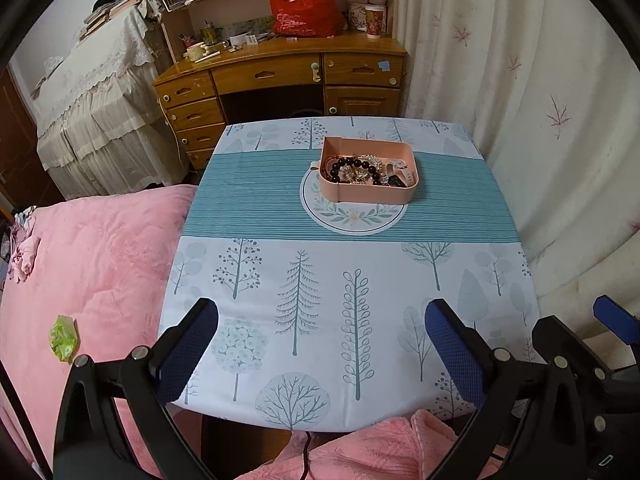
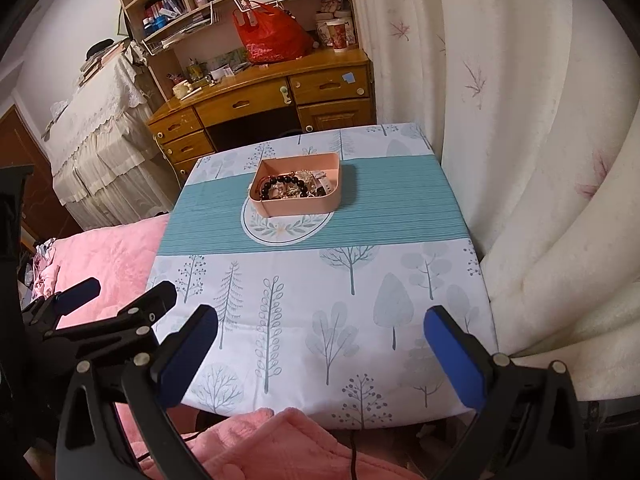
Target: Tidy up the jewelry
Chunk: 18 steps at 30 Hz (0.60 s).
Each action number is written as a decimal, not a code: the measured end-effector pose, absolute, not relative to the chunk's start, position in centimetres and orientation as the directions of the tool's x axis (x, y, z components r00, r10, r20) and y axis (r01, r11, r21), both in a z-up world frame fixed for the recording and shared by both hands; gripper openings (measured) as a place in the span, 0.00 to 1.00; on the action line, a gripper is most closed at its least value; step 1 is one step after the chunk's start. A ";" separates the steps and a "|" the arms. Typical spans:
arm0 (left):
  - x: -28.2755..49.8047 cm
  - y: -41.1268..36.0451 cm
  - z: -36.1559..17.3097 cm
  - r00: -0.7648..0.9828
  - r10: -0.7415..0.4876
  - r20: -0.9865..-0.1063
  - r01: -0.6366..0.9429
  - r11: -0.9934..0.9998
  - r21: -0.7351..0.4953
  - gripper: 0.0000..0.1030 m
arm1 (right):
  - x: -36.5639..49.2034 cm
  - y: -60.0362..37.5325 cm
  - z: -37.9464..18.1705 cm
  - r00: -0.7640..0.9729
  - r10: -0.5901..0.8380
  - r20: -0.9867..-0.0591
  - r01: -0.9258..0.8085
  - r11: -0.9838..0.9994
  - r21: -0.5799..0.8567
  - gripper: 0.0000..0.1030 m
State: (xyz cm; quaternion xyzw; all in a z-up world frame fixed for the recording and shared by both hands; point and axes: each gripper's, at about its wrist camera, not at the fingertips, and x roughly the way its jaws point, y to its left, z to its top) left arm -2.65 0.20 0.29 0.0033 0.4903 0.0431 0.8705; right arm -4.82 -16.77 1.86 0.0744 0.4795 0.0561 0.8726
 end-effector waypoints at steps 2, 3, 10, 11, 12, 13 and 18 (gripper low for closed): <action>-2.6 0.2 0.2 0.515 0.078 -0.853 -0.074 0.996 0.046 0.99 | -4.7 -16.8 1.8 0.531 0.170 -0.830 -0.027 0.983 0.184 1.00; -2.5 0.1 0.3 0.515 0.076 -0.854 -0.074 0.996 0.044 0.99 | -4.6 -16.8 1.8 0.529 0.170 -0.831 -0.027 0.983 0.184 1.00; -2.4 0.2 0.2 0.513 0.072 -0.855 -0.073 0.997 0.041 0.99 | -4.5 -16.8 1.8 0.528 0.168 -0.833 -0.028 0.983 0.181 1.00; -2.4 0.2 0.2 0.513 0.073 -0.855 -0.073 0.996 0.041 0.99 | -4.5 -16.8 1.8 0.527 0.168 -0.833 -0.027 0.983 0.181 1.00; -2.4 0.2 0.2 0.512 0.071 -0.856 -0.071 0.997 0.040 0.99 | -4.5 -16.8 1.8 0.527 0.168 -0.833 -0.027 0.983 0.181 1.00; -2.4 0.2 0.1 0.510 0.070 -0.857 -0.071 0.997 0.039 0.99 | -4.5 -16.8 1.8 0.527 0.168 -0.833 -0.026 0.983 0.182 1.00; -2.1 0.0 -0.1 0.506 0.069 -0.860 -0.072 0.997 0.038 0.99 | -4.5 -16.9 1.6 0.524 0.168 -0.835 -0.025 0.983 0.182 1.00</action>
